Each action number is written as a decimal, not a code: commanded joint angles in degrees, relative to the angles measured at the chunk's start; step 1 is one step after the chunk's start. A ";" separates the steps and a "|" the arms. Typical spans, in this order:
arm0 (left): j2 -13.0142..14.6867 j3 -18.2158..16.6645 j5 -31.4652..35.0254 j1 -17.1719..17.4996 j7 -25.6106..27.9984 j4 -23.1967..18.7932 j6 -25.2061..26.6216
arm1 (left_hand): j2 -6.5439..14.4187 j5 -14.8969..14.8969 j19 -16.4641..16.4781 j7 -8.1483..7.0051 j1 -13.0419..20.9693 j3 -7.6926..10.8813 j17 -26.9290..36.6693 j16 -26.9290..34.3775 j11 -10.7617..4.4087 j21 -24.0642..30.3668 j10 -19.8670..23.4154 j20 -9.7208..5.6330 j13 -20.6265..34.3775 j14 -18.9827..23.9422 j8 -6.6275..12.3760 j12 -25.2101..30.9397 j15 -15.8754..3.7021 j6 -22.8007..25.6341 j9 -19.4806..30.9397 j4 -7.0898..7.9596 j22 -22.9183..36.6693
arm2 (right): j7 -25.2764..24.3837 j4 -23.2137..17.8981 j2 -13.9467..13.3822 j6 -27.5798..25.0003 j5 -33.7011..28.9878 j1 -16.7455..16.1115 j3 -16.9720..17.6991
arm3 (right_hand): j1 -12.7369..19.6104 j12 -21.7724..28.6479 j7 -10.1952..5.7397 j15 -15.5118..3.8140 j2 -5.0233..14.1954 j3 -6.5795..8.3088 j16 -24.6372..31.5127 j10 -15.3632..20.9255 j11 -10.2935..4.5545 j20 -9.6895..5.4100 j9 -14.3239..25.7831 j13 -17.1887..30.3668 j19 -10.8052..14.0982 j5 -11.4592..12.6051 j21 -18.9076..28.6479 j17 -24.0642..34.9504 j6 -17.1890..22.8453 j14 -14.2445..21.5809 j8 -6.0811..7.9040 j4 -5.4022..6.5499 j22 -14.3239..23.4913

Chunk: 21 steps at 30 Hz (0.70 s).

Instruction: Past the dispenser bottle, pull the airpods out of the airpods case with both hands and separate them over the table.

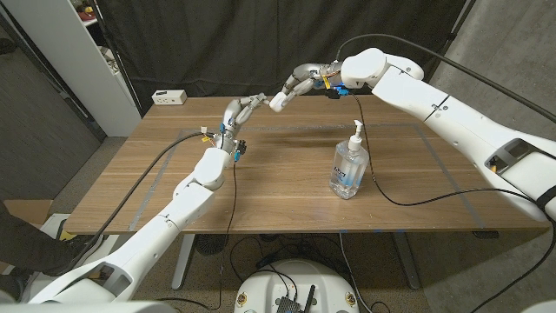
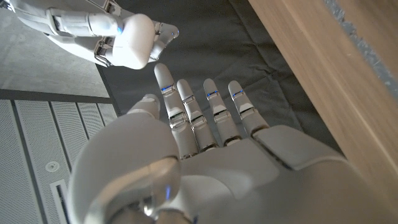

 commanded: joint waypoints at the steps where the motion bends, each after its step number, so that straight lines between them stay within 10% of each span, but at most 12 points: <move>1: 1.93 0.20 -5.99 -0.07 -4.81 -2.05 6.59 | -0.72 -0.26 -0.05 0.97 -1.38 -0.57 0.22 -0.04 0.89 0.43 -0.59 0.67 0.25 -0.08 -1.06 -0.44 -3.49 -2.64 0.28 0.76 0.07 | 0.21 -0.26 -0.64 0.24 -0.42 -0.49 0.70 | -0.37 0.32 -1.00 -7.22 0.43 0.33 -0.07 0.05 -0.02 -0.07 6.71 0.35 -0.29 0.24 -0.02 0.06 2.95 -0.20 2.19 0.48 0.02; 12: 4.15 1.26 12.84 0.02 3.02 -0.91 -3.79 | -8.68 0.25 -0.74 -1.06 -2.35 -4.54 -0.46 -1.29 0.00 0.19 -2.08 1.36 0.61 -2.03 -2.85 -1.27 -4.28 -7.99 0.62 -1.06 -0.25 | -2.32 -3.69 -1.21 -3.78 -3.01 -1.18 0.34 | -0.24 0.70 -0.68 -6.44 0.26 0.72 -0.60 0.70 0.83 0.35 7.52 0.64 0.05 0.19 0.15 -0.65 3.26 0.54 2.59 0.34 0.00; 21: 5.15 0.99 23.33 1.61 8.75 -5.46 1.29 | -8.51 2.65 -0.59 -2.53 6.27 -2.57 -0.86 -1.51 -0.84 0.19 -2.60 1.77 0.96 -2.27 -2.29 -1.59 -5.35 -7.53 1.34 -5.82 -0.41 | -3.13 -5.72 -1.14 -4.95 -4.04 -1.50 0.23 | -0.46 0.60 -0.47 -6.28 0.10 0.79 -0.74 0.80 1.29 0.47 7.61 0.50 0.26 0.07 0.24 -0.82 3.44 0.91 2.57 0.40 -0.02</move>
